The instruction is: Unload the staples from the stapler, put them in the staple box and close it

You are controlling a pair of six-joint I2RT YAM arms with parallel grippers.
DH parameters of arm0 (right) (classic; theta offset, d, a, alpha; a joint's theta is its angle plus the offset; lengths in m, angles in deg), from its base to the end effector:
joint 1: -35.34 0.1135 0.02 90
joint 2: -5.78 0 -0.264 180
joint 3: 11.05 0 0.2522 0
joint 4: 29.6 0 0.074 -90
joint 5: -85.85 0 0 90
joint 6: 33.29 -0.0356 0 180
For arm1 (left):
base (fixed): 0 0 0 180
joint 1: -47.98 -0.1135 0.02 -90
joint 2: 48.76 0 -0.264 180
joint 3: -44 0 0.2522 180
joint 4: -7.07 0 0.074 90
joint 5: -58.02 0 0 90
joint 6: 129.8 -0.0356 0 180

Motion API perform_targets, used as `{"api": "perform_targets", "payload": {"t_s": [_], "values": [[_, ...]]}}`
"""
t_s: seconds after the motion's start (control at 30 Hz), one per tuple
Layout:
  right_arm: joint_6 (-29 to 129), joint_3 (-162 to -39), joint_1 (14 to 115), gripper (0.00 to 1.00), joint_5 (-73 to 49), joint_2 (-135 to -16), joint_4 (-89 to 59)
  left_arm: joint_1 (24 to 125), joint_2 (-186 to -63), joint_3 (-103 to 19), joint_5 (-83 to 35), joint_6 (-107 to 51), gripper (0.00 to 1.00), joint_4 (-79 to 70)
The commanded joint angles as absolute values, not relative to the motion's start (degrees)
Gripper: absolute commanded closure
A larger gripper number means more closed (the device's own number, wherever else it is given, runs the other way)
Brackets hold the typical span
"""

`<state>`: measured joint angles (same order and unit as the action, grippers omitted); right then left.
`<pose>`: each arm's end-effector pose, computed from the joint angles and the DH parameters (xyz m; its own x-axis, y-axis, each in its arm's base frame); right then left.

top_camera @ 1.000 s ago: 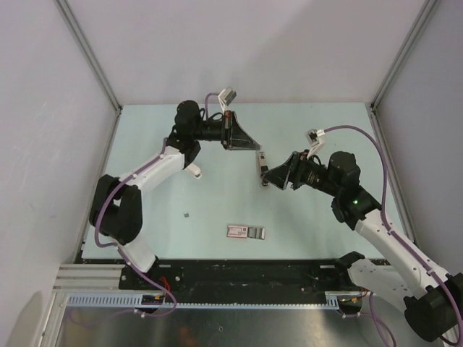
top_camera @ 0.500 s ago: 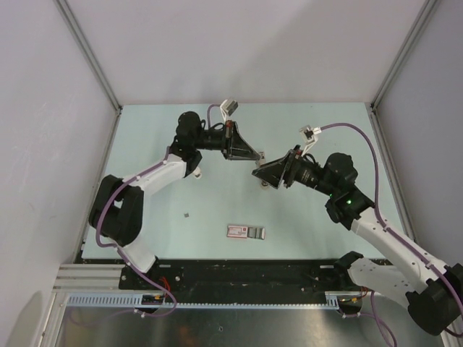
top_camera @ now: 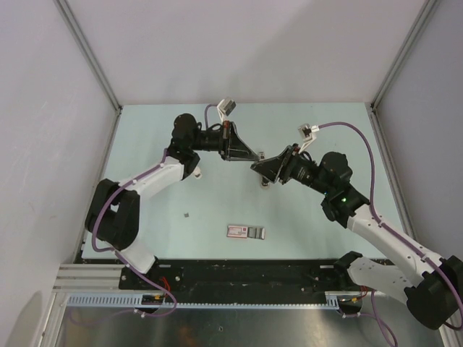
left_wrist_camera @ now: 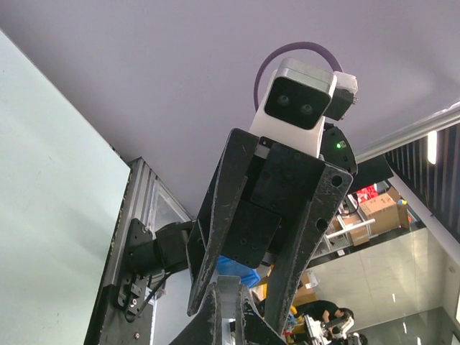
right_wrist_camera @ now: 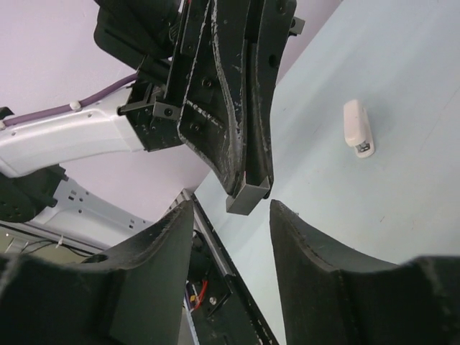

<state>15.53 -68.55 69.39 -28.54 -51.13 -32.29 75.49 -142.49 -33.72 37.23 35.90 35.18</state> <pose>0.1859 0.1434 0.3434 -0.5250 0.3690 -0.7670 -0.6721 0.3731 0.6396 0.3077 -0.1978 0.3255 -0.8986 0.0802 -0.4314 0.4209 -0.1204 -0.8991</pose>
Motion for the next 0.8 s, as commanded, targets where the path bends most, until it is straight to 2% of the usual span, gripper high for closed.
{"api": "perform_targets", "payload": {"t_s": [0.0, 0.2, 0.57, 0.63, 0.77], "values": [[14.12, -70.86, 70.22, 0.52, -25.69, -51.97, -37.54, 75.63, -139.25, -33.16, 37.16, 36.71, 1.00, 37.67], [13.47, -70.86, 71.03, 0.61, -25.22, -52.93, -39.41, 75.67, -139.04, -32.77, 37.04, 36.48, 1.00, 37.65], [13.99, -70.86, 71.48, 0.85, -23.93, -51.90, -37.17, 75.67, -138.59, -32.18, 36.96, 35.34, 0.99, 37.69], [14.22, -70.86, 71.49, 0.89, -23.73, -51.58, -36.62, 75.67, -138.46, -32.03, 37.05, 34.81, 0.93, 37.67], [14.91, -70.86, 71.51, 0.94, -23.71, -50.81, -33.40, 75.20, -138.14, -31.95, 36.89, 32.94, 0.65, 37.66]]}}
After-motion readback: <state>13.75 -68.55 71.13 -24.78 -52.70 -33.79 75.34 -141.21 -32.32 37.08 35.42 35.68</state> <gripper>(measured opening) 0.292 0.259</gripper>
